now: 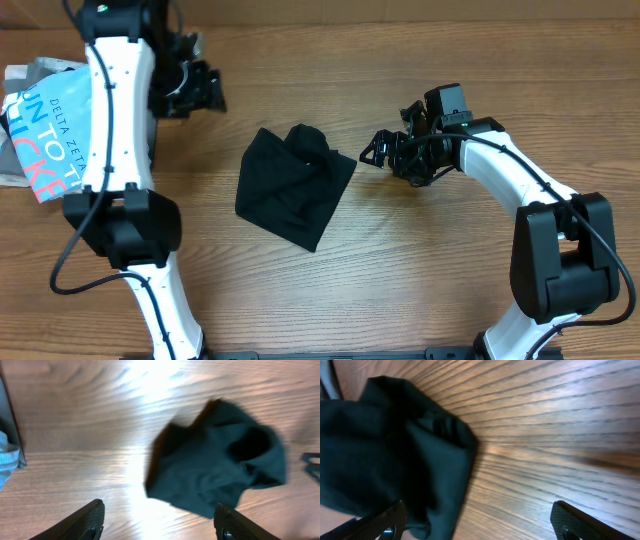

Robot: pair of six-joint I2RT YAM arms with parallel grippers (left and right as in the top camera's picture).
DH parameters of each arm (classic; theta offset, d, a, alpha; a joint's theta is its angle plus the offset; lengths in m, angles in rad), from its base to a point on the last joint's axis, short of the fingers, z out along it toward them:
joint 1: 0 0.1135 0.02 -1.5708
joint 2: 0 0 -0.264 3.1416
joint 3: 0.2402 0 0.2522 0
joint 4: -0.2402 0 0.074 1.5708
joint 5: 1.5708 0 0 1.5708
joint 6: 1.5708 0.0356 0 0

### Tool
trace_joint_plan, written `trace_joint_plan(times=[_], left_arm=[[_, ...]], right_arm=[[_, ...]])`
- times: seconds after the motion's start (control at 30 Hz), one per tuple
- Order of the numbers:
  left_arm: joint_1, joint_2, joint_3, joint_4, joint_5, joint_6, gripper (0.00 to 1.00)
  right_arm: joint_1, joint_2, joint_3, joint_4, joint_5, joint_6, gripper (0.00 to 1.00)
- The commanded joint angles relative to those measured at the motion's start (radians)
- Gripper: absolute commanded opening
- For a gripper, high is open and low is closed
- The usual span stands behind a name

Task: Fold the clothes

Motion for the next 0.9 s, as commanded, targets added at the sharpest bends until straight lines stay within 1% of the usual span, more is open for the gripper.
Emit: trace_joint_plan(times=[0.0,0.13,0.27,0.47,0.57,0.67,0.77,0.87], left_arm=[[0.026,0.000,-0.129,0.057,0.140,0.142,0.74],[0.036,0.000,-0.268,0.156,0.277,0.251,0.75],[0.027,0.000,-0.404,0.255,0.398,0.335,0.77],[0.021,0.000,-0.543,0.390,0.469,0.338,0.82],[0.026,0.000,-0.580,0.459,0.500,0.360,0.86],[0.026,0.000,-0.589,0.487,0.521,0.396,0.88],[0.020,0.000,-0.592,0.486,0.573,0.428,0.88],[0.007,0.000,-0.594,0.479,0.575,0.428,0.87]], right_arm=[[0.013,0.003,0.086,-0.016,-0.050,0.000,0.95],[0.037,0.003,0.174,-0.088,-0.049,-0.034,0.95],[0.060,0.003,0.203,-0.098,-0.049,-0.034,0.96],[0.061,0.003,0.203,-0.116,-0.024,-0.034,0.97],[0.061,0.003,0.203,-0.139,0.000,-0.057,0.97],[0.061,0.003,0.203,-0.146,0.001,-0.060,0.97],[0.061,0.003,0.203,-0.143,0.001,-0.060,0.97],[0.061,0.003,0.203,-0.141,0.001,-0.060,0.97]])
